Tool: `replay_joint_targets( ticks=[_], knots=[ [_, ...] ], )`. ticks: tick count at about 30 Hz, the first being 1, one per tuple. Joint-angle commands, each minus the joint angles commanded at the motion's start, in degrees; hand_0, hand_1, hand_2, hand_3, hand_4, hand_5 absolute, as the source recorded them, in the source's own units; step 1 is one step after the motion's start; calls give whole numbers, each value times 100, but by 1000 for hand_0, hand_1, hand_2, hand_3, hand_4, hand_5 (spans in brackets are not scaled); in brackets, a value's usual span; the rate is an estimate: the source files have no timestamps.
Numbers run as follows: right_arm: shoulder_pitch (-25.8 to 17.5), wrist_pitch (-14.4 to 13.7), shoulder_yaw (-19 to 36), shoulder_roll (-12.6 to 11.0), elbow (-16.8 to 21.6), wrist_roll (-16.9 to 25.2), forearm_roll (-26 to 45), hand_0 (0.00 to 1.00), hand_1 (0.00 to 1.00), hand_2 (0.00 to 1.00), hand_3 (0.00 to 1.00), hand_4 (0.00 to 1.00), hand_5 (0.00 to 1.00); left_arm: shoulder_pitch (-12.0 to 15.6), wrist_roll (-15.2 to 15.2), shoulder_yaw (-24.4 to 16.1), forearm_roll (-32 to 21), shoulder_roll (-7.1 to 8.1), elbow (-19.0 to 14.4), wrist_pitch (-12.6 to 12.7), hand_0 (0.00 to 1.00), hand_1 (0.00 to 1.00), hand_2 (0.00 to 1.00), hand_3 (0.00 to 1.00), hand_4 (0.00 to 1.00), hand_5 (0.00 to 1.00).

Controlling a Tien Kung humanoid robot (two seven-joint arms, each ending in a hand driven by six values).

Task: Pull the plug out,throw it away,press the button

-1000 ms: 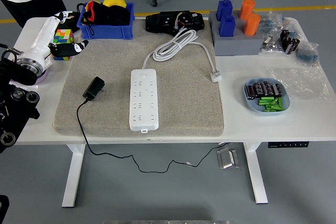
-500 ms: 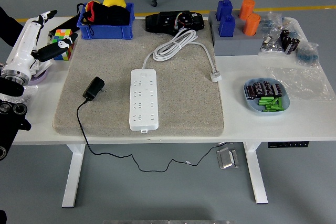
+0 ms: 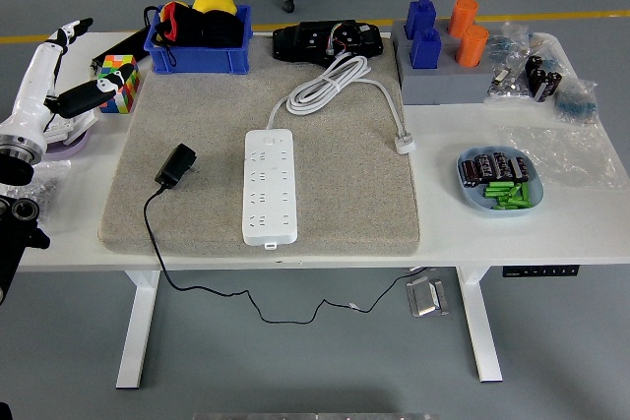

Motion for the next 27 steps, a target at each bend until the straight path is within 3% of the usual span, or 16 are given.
replay_joint_targets(
  ticks=[27],
  knots=[
    [-33, 4, 117, 47, 6, 0, -44, 767, 729, 724, 713, 883, 658, 105, 58, -105, 80, -50, -122, -65, 947, 963, 926, 909, 793, 394]
  ],
)
